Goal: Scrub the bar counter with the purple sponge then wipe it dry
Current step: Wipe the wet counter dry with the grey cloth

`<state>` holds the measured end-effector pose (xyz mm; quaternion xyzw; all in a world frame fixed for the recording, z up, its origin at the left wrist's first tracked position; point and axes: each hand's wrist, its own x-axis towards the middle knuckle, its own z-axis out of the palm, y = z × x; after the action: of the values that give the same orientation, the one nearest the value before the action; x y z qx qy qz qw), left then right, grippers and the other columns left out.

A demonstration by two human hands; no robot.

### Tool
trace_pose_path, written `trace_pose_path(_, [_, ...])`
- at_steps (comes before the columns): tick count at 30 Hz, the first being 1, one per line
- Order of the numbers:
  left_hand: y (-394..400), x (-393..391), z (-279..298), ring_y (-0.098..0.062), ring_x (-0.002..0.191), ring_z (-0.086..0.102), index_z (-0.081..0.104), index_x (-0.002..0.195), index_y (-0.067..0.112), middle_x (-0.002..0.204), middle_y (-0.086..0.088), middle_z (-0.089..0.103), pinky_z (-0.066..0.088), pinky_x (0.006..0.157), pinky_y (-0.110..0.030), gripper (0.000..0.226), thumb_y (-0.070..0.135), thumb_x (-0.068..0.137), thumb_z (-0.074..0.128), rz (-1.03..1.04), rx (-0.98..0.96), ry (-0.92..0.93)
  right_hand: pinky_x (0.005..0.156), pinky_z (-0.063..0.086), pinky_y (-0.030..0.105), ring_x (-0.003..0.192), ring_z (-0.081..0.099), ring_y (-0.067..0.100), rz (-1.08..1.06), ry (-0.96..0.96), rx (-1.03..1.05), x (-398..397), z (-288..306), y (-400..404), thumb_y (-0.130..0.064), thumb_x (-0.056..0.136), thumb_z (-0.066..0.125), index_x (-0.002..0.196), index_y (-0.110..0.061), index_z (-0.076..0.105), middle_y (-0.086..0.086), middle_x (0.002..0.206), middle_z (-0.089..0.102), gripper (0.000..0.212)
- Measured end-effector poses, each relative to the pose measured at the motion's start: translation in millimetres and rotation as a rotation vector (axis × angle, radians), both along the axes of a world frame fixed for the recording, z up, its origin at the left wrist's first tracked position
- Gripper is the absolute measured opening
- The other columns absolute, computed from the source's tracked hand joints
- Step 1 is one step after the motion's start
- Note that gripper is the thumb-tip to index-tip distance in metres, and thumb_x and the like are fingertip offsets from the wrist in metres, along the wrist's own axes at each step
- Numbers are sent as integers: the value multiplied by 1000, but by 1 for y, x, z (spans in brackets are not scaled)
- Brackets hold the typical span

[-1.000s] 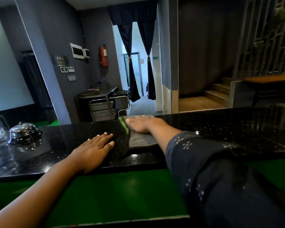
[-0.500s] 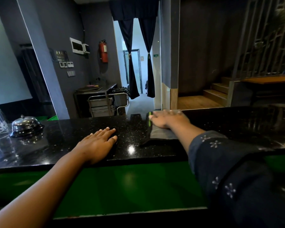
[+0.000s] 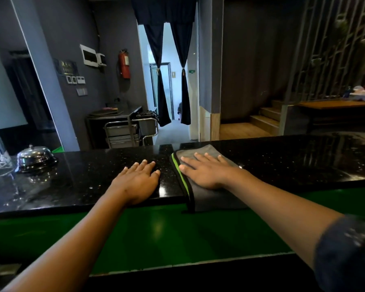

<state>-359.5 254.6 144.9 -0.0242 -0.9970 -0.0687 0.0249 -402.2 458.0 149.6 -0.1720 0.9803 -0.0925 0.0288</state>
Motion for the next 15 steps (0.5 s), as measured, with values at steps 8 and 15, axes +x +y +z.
trace_pose_path(8, [-6, -2, 0, -25, 144, 5, 10, 149, 23, 158, -4, 2, 7, 115, -46, 54, 39, 98, 18, -55, -80, 9, 111, -6, 61, 144, -2, 37, -184, 9, 37, -16, 14, -59, -64, 92, 11, 151, -33, 9, 13, 159, -1, 66])
trace_pose_path(15, [-11, -11, -6, -22, 144, 7, 11, 149, 25, 158, -2, 6, 6, 114, -45, 57, 47, 96, 14, -32, -13, 28, 111, 0, 54, 146, 4, 23, -90, 14, 18, 13, 1, 6, -76, 83, 8, 145, -49, 12, -4, 160, 5, 68])
